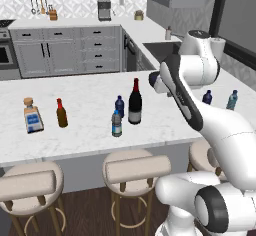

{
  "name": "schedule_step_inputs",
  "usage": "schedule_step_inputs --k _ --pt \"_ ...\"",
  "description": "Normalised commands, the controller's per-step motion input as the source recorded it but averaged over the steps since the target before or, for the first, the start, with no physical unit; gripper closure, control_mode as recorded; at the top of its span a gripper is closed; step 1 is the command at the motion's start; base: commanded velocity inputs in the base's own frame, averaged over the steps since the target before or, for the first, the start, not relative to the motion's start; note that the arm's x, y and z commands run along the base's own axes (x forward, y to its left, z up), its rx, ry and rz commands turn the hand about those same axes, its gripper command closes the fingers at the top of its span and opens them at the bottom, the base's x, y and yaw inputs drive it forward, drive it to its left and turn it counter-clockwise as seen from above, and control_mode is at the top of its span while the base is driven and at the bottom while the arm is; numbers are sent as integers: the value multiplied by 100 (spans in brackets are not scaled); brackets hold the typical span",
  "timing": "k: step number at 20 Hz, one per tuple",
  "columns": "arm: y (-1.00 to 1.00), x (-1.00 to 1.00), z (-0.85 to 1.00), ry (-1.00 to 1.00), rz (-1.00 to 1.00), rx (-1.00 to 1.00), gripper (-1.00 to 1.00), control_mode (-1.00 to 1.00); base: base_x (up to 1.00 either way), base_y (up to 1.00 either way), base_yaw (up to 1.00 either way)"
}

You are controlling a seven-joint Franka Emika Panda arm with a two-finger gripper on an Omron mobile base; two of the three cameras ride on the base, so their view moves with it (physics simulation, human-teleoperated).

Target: Move the plastic bottles in the middle to the plastics group, and the glass bottles in the middle to the glass group.

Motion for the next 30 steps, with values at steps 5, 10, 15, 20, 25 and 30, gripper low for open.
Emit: schedule_step_inputs --k 5,10,15,20,25,30 --pt "0 -11 -8 -1 0 0 -100 -100 0 0 0" --pt "18 -10 -25 -15 0 -11 -100 -100 0 0 0" --pt "22 13 -8 -16 0 -3 -100 -100 0 0 0" --pt "31 39 0 0 0 0 -100 -100 0 0 0" --pt "32 46 0 0 1 0 -100 -100 0 0 0" --pt "4 62 -14 -1 4 0 -100 -100 0 0 0"
